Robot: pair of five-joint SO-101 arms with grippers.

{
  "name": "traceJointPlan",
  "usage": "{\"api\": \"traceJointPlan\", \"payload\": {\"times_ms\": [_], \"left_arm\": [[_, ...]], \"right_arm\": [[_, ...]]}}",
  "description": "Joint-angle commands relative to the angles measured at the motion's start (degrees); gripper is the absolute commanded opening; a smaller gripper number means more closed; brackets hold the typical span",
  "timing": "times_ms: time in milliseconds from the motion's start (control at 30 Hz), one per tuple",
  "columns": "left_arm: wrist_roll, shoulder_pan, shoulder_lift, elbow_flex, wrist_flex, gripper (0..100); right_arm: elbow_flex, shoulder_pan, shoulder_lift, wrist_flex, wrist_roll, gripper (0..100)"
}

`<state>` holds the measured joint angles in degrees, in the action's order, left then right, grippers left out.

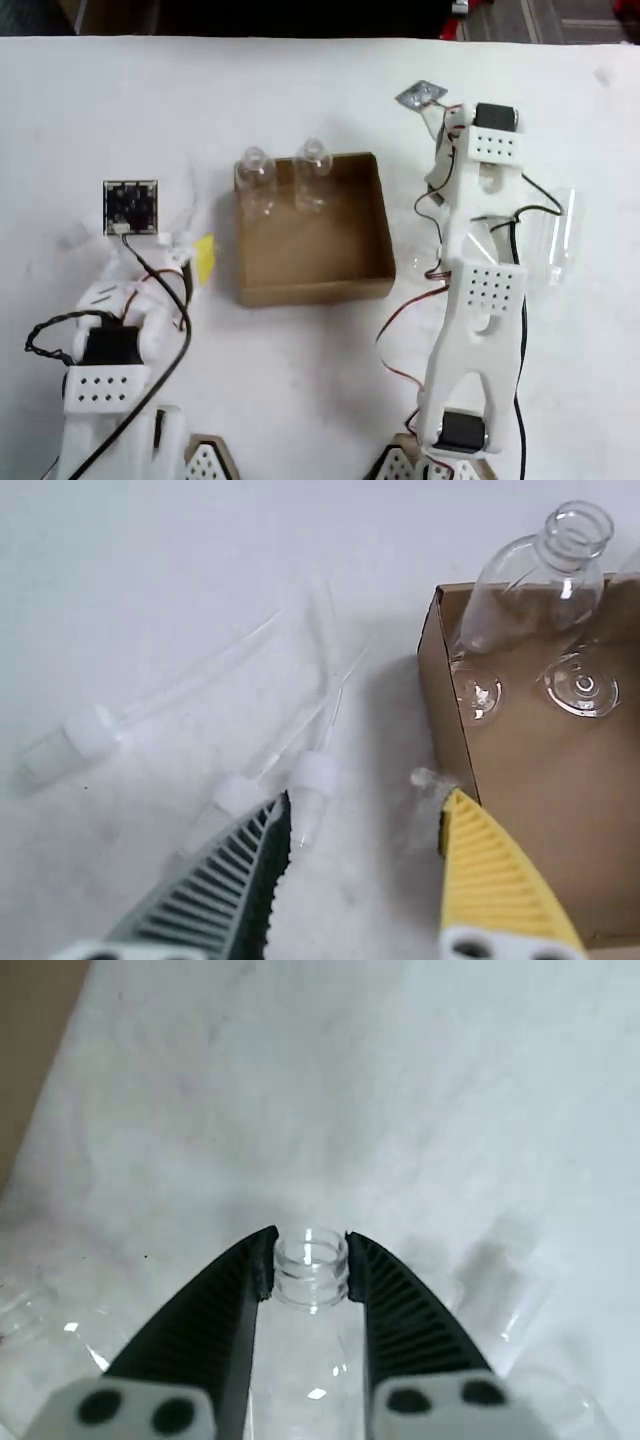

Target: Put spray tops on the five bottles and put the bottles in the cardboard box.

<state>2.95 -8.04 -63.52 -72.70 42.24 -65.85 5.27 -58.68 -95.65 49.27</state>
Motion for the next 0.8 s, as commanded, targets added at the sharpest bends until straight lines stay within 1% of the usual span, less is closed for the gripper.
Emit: {"api": "traceJointPlan", "payload": {"times_ms": [0, 233, 400, 467, 567, 767], "left_arm": [[0.2, -0.4, -1.3, 0.1, -1.2, 23], [0.2, -0.3, -1.3, 0.1, -1.2, 23], [0.2, -0.3, -1.3, 0.1, -1.2, 23], [0.2, -0.3, -1.3, 0.1, -1.2, 23], [0.2, -0.4, -1.3, 0.1, -1.2, 23], [0.2, -0.5, -1.3, 0.1, -1.2, 23]], "right_arm": [[-6.9, 0.7, 4.4, -2.9, 0.2, 1.6], [-8.3, 0.7, 11.7, -3.2, -0.4, 1.5], [-6.9, 0.9, 19.1, -3.5, -11.4, 1.5], [-2.5, 1.1, 24.0, -3.5, -12.8, 1.5], [8.8, 0.8, 33.3, -3.4, -12.7, 1.5], [29.6, -1.7, 55.8, -3.2, -13.2, 1.5]]}}
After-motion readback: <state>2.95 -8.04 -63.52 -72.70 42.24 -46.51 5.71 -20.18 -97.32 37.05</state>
